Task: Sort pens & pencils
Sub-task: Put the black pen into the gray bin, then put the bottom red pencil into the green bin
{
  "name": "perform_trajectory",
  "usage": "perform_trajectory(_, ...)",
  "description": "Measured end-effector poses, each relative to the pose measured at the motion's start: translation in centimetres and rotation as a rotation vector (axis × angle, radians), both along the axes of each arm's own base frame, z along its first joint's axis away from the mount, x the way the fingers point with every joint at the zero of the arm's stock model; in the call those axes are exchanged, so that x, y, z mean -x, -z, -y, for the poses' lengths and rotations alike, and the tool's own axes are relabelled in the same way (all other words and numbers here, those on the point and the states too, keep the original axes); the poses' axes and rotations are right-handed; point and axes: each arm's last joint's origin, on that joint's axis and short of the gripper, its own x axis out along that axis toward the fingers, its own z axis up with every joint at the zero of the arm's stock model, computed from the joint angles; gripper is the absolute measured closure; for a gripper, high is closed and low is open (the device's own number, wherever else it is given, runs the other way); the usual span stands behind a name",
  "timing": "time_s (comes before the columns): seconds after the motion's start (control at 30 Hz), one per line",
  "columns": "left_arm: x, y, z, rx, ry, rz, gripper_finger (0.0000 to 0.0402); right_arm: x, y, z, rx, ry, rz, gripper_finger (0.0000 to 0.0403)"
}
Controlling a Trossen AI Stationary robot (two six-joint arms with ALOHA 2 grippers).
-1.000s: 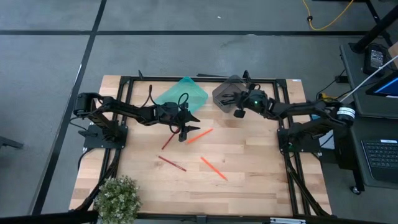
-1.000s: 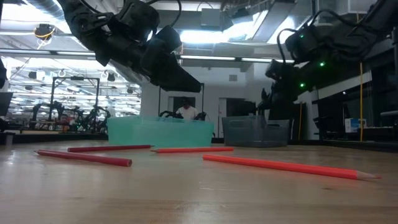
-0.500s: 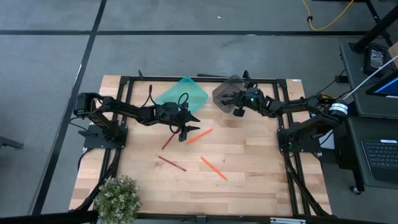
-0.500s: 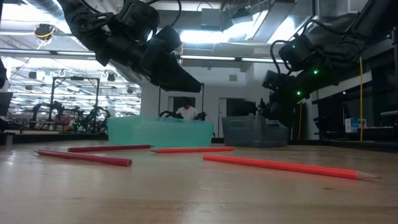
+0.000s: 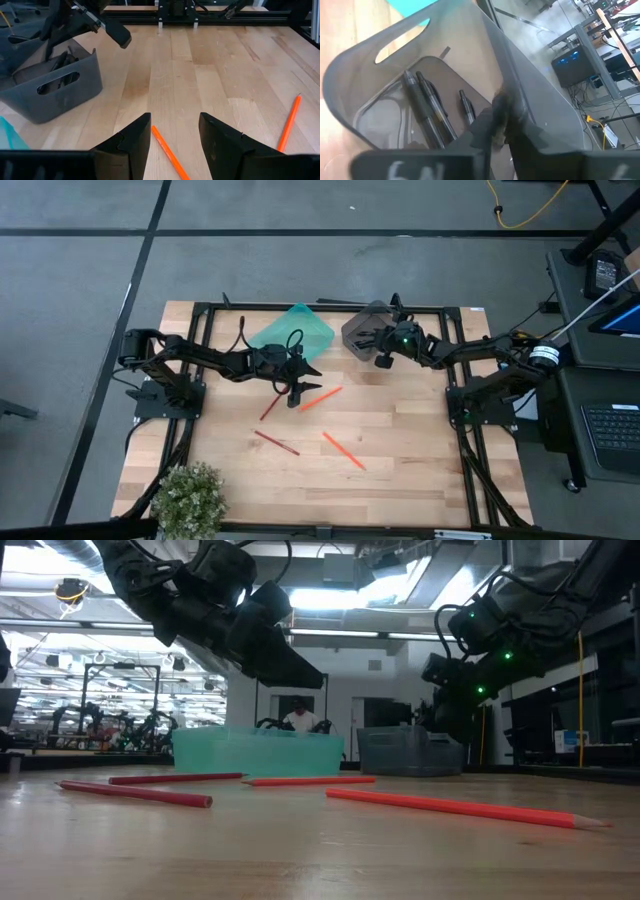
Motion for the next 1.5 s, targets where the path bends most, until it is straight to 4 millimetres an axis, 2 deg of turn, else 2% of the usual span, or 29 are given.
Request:
perform_trajectory(0.13, 0.0, 0.0, 0.0, 0.0, 0.0, 0.0, 0.0241, 0.0, 0.0, 0.0, -0.001, 0.001, 0.0, 0.0289)
perform_trajectory(0.27, 0.0, 0.0, 0.0, 0.0, 0.0, 0.0, 0.0241, 0.0, 0.0, 0.0, -0.001, 0.001, 0.001, 0.0263)
perform_trajectory(0.53, 0.0, 0.0, 0.0, 0.006, -0.003, 0.0, 0.0241, -0.5, -1.0, 0.2, 0.058, -0.001, 0.104, 0.0257)
perform_trajectory(0.77, 0.0, 0.0, 0.0, 0.044, -0.019, 0.0, 0.0241, -0.4, -3.8, -0.9, 0.17, 0.066, 0.215, 0.0257)
perform_trajectory(0.87, 0.0, 0.0, 0.0, 0.045, -0.02, 0.0, 0.0241, 0.1, -4.6, -1.6, 0.18, 0.094, 0.197, 0.0256)
perform_trajectory(1.07, -0.1, 0.0, 0.5, 0.05, -0.007, -0.001, 0.0241, 1.3, -4.7, -2.6, 0.145, 0.182, 0.105, 0.0256)
perform_trajectory(1.2, -0.1, 0.0, 1.0, 0.05, 0.012, -0.002, 0.0241, 2.0, -4.0, -3.0, 0.07, 0.207, 0.032, 0.0277)
perform_trajectory(1.4, -0.2, 0.0, 1.6, 0.05, 0.032, -0.002, 0.0241, 2.5, -3.4, -2.8, 0.02, 0.232, -0.006, 0.039)
perform_trajectory(1.5, -0.2, 0.0, 1.9, 0.05, 0.042, -0.003, 0.0241, 2.4, -3.5, -2.7, 0.009, 0.213, 0.019, 0.0394)
